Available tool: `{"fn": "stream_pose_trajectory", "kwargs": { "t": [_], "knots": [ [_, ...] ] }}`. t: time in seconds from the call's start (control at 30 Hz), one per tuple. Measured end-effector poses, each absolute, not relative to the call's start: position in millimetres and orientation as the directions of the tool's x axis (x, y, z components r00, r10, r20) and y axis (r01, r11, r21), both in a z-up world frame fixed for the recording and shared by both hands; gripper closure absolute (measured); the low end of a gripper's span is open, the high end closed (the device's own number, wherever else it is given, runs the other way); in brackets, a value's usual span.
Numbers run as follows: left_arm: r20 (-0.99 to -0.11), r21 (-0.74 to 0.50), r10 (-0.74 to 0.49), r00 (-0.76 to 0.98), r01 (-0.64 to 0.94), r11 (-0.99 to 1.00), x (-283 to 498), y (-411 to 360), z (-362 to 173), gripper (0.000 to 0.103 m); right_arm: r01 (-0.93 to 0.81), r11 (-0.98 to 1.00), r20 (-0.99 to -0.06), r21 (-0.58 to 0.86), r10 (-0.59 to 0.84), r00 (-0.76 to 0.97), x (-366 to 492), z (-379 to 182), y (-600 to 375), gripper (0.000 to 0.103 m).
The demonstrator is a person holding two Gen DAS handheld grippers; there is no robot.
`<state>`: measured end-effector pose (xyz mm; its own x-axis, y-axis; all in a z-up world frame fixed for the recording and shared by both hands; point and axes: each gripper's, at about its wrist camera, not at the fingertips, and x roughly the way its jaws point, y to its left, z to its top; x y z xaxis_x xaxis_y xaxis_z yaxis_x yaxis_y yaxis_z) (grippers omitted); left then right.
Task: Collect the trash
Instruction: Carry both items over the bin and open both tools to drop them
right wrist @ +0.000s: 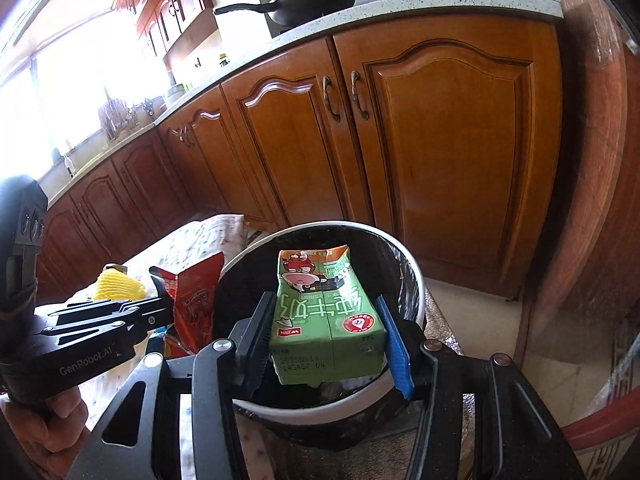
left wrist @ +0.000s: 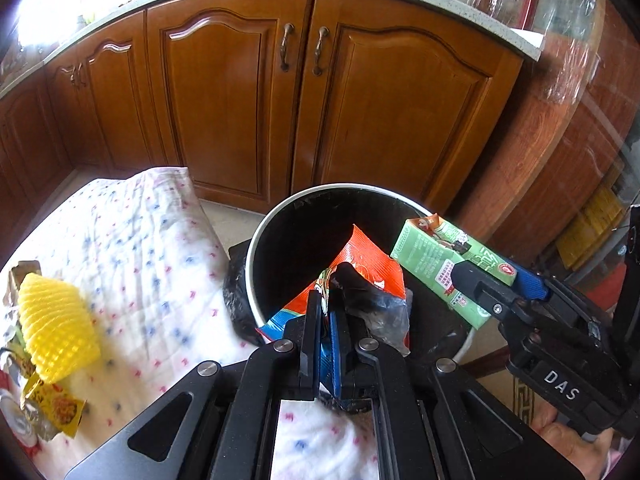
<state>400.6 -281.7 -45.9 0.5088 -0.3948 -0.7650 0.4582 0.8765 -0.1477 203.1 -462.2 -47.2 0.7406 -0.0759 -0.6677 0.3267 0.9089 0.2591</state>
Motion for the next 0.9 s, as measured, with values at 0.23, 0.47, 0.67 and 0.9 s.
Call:
{"fn": "stream_pose_trajectory", "kwargs": {
  "t": [0.23, 0.47, 0.67, 0.9],
  "knots": [
    [-0.785, -0.139, -0.378, 0.490, 0.456, 0.879, 419, -300, -59, 0.100, 0.325, 0.909, -0.684, 0.259, -0.065, 0.726, 217, -55, -472, 0.052],
    [-0.796, -0.159, -0.384, 0.468, 0.450, 0.879, 423, -305, -64, 0.083, 0.325, 0.901, -0.697, 0.287, -0.036, 0.716, 225, -65, -479, 0.052],
    [-0.776, -0.174, -0.396, 0.491, 0.437, 0.883, 414, -292, -61, 0.062, 0.326, 0.878, -0.687, 0.349, 0.003, 0.727, 221, -68, -486, 0.043],
    [-0.760, -0.197, -0.398, 0.513, 0.401, 0.894, 391, -262, -62, 0.054, 0.331, 0.860, -0.648, 0.389, 0.001, 0.762, 205, -59, -481, 0.035]
  ]
}}
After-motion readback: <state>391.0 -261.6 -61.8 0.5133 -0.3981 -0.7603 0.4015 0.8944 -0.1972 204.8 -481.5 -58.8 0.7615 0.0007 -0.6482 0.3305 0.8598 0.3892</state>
